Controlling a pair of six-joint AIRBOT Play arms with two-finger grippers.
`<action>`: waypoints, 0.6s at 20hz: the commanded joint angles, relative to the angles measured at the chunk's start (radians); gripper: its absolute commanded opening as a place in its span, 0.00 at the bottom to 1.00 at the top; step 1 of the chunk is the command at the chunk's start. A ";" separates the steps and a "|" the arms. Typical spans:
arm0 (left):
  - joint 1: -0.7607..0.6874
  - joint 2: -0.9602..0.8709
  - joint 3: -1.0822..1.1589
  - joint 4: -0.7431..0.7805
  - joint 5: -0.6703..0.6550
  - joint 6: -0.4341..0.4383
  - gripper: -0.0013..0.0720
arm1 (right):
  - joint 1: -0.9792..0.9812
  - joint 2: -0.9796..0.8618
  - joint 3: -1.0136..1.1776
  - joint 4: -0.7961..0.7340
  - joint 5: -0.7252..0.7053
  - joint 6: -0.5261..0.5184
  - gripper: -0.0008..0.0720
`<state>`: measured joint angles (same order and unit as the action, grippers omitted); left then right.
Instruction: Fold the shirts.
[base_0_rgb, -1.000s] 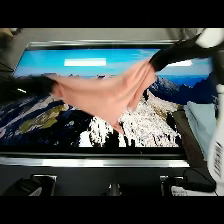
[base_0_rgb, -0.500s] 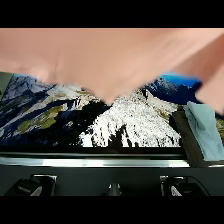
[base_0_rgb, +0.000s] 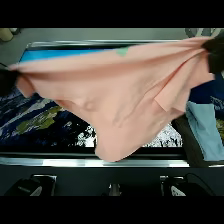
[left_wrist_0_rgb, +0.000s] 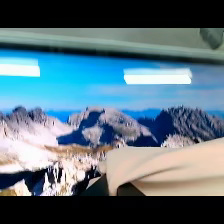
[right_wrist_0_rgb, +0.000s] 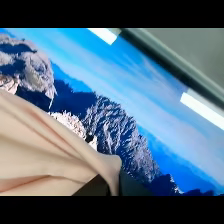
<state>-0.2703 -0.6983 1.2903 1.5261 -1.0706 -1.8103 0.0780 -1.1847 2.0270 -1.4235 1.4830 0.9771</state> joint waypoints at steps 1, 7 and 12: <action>0.001 -0.041 -0.253 -0.066 0.002 -0.001 0.05 | 0.000 -0.266 0.000 0.028 -0.087 -0.021 0.04; 0.001 -0.216 -0.496 -0.196 0.047 0.003 0.05 | 0.001 -0.670 0.000 0.298 -0.105 0.172 0.04; 0.003 -0.259 -0.492 -0.209 0.058 0.076 0.05 | -0.042 -0.670 0.002 0.277 0.098 0.055 0.73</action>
<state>-0.2680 -0.9329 0.8162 1.3426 -1.0210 -1.7855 0.0620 -1.8339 2.0274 -1.1748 1.4425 1.0912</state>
